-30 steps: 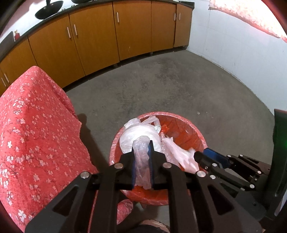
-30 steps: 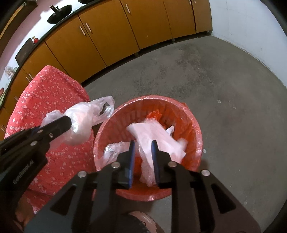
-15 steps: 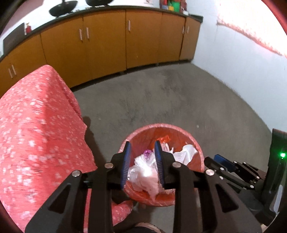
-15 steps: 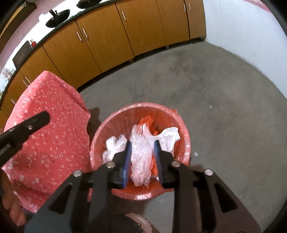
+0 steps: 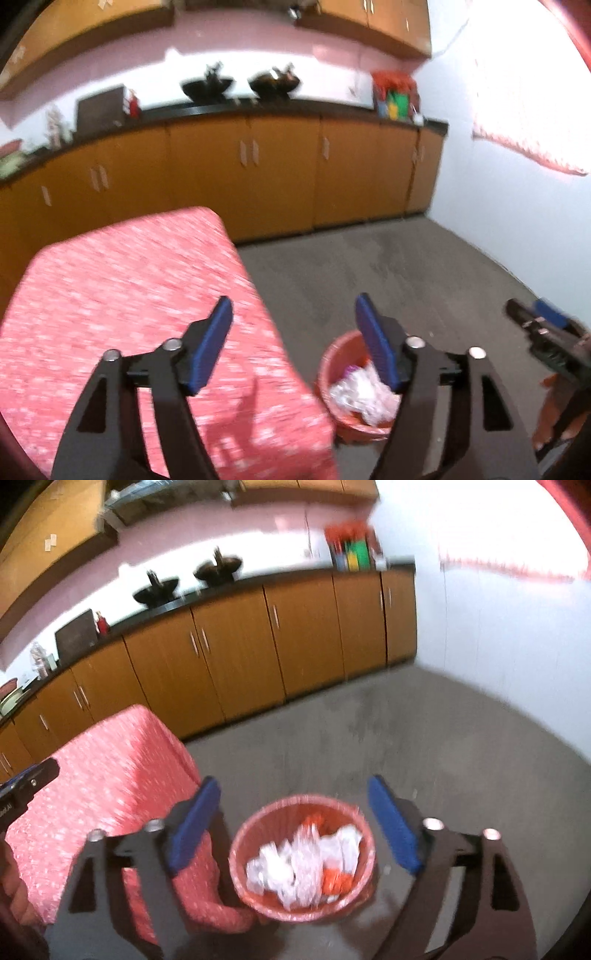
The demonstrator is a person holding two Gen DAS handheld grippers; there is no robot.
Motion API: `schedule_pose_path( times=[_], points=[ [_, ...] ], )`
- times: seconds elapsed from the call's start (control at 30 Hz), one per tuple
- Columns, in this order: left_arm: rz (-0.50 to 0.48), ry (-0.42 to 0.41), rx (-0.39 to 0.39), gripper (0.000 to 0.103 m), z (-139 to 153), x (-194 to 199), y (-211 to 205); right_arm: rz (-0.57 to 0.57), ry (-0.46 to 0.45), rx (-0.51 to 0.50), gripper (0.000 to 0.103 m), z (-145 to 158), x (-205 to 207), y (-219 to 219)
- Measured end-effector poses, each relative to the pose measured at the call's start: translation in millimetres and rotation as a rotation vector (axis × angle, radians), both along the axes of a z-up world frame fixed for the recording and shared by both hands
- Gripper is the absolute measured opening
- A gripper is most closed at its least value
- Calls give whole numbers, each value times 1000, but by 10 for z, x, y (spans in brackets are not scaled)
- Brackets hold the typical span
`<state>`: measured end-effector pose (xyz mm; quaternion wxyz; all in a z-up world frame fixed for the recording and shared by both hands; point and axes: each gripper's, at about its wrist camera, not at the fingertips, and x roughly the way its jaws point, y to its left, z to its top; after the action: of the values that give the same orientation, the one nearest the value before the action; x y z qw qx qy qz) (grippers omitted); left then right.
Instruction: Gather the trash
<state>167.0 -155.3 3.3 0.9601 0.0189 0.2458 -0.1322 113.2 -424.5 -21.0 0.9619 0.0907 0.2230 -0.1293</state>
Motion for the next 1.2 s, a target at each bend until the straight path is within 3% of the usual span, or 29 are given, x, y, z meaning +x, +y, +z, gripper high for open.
schedule_pose_path(
  times=[0.03,0.2,0.4,0.6,0.73,1.0,1.2],
  points=[
    [12,-30,0,78,68,-105,111,-1,-33,-34,99,117,-105,114],
    [86,-152,5,99,309,-607,551,5,-111,-115,99,505,-488,627],
    [176,-243,18,101,448,-1091,965,26,-146,-130,99,710,-857,1126],
    [252,-202,-44,101,386,-1354,1347,35,-158,-168,99,679,-1180,1569],
    [276,-184,-24,101,304,-1488,1465,50,-146,-187,99,597,-1290,1785],
    [268,-218,24,101,170,-1732,1564,52,-105,-137,99,474,-1364,1882],
    [253,-179,-20,101,126,-1739,1644,71,-118,-187,99,463,-1413,1989]
  ],
)
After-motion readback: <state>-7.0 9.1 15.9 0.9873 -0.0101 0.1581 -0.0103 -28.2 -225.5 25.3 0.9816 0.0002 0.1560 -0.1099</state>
